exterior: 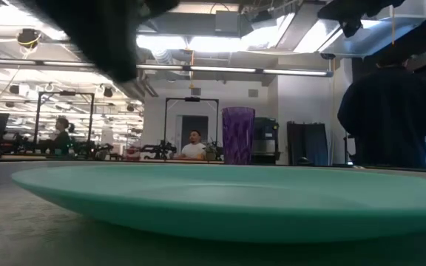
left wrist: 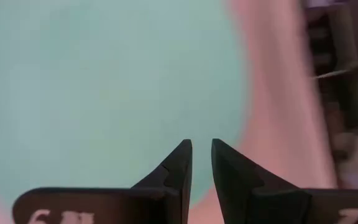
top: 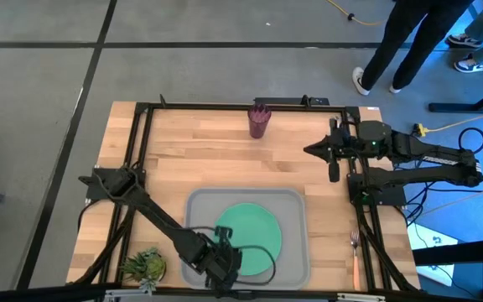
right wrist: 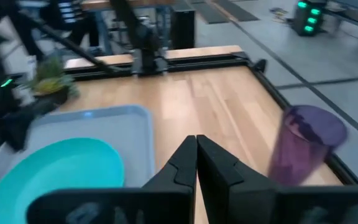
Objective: Pick and place plate/cup/fork/spoon on tray
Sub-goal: Put the orange spoon on the gray tray to the right of the green plate
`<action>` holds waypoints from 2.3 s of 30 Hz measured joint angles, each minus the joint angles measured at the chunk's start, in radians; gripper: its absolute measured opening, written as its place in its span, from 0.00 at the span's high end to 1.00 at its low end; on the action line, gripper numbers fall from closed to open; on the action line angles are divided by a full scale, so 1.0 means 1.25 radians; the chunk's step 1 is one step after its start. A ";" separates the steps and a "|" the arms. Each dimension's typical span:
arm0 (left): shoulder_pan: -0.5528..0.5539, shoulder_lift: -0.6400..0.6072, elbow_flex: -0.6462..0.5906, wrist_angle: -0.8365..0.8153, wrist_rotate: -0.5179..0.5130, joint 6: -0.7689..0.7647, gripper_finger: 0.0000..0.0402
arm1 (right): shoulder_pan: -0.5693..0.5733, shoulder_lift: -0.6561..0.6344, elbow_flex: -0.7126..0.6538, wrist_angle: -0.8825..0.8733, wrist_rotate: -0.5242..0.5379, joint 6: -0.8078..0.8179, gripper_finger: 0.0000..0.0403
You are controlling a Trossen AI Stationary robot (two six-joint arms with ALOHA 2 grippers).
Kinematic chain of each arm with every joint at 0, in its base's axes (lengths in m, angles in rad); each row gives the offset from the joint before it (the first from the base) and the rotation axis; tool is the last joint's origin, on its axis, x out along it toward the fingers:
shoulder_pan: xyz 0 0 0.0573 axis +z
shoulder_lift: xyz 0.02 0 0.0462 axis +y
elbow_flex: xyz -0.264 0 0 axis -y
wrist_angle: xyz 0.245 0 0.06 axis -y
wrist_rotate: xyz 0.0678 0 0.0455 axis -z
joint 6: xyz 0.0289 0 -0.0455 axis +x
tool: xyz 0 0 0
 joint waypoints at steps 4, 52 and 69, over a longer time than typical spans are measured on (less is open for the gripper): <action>0.023 -0.059 0.000 -0.054 -0.063 -0.062 0.87 | 0.001 0.000 0.000 0.000 -0.039 -0.008 0.96; 0.357 -0.458 0.000 -0.545 -0.186 0.056 0.87 | 0.026 0.665 0.630 -0.635 0.110 0.292 0.96; 0.585 -0.550 0.000 -0.529 -0.152 0.101 0.87 | -0.059 0.678 0.641 -0.402 0.110 0.243 0.96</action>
